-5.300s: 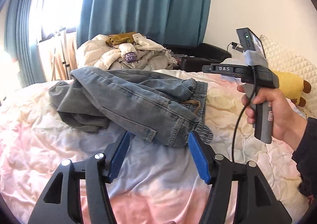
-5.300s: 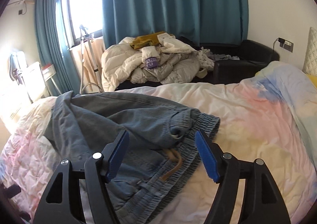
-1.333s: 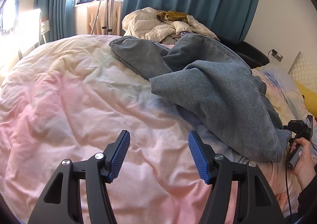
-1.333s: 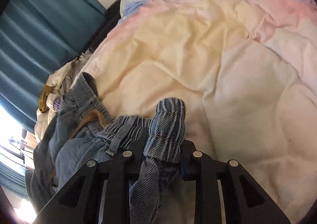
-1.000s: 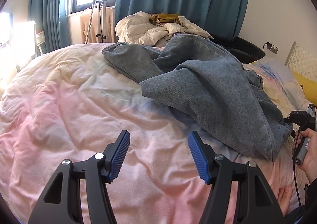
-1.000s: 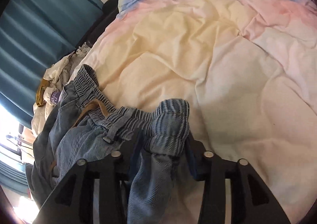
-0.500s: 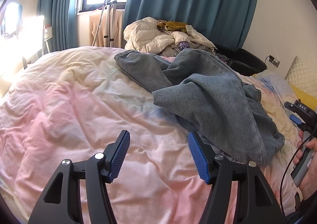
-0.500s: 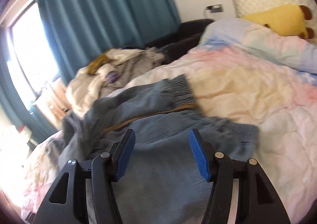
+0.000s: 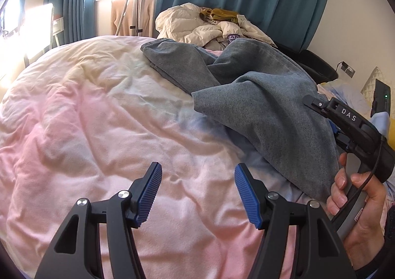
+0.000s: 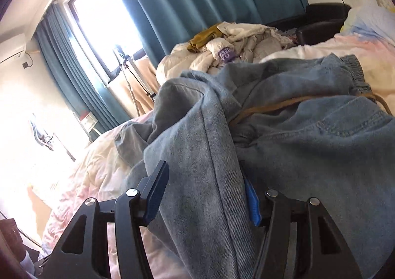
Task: Fold clothes
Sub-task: 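Lower the right tool onto the jeans and close on the denim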
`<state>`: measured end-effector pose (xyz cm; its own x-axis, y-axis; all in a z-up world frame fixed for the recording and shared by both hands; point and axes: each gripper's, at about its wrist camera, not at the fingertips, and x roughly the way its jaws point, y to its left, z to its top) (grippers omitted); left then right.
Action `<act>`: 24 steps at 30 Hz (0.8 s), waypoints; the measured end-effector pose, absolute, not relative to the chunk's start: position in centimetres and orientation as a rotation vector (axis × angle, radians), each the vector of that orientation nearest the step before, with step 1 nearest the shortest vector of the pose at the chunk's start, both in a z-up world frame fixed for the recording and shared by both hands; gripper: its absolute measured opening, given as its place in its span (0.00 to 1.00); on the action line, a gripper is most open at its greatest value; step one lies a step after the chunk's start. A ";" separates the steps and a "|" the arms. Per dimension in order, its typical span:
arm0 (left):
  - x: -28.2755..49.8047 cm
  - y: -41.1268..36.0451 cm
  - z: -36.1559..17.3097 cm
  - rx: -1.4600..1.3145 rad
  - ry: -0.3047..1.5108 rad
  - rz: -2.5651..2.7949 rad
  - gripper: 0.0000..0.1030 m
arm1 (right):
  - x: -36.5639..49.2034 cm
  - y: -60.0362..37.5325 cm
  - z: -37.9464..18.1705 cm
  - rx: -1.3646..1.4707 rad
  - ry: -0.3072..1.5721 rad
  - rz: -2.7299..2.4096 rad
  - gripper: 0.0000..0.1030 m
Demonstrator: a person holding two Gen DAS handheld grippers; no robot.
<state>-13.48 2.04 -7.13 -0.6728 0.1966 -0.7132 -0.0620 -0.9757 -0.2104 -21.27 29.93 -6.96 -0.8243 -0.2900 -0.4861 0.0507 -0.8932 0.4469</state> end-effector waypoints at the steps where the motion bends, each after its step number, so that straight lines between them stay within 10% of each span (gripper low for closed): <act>1: -13.5 2.1 -7.2 -1.199 -0.257 2.735 0.61 | -21.2 29.6 -6.6 0.808 -0.613 -2.754 0.53; 6: -13.6 2.3 -7.4 -1.207 -0.253 2.729 0.61 | -20.5 27.2 -4.7 0.700 -0.499 -2.723 0.48; 10: -13.6 2.5 -7.4 -1.213 -0.236 2.737 0.61 | -20.3 25.7 -4.1 0.726 -0.358 -2.795 0.07; 24: -11.2 0.3 -3.5 -1.102 -0.230 2.841 0.61 | -12.4 21.7 -3.7 0.840 -0.078 -2.746 0.03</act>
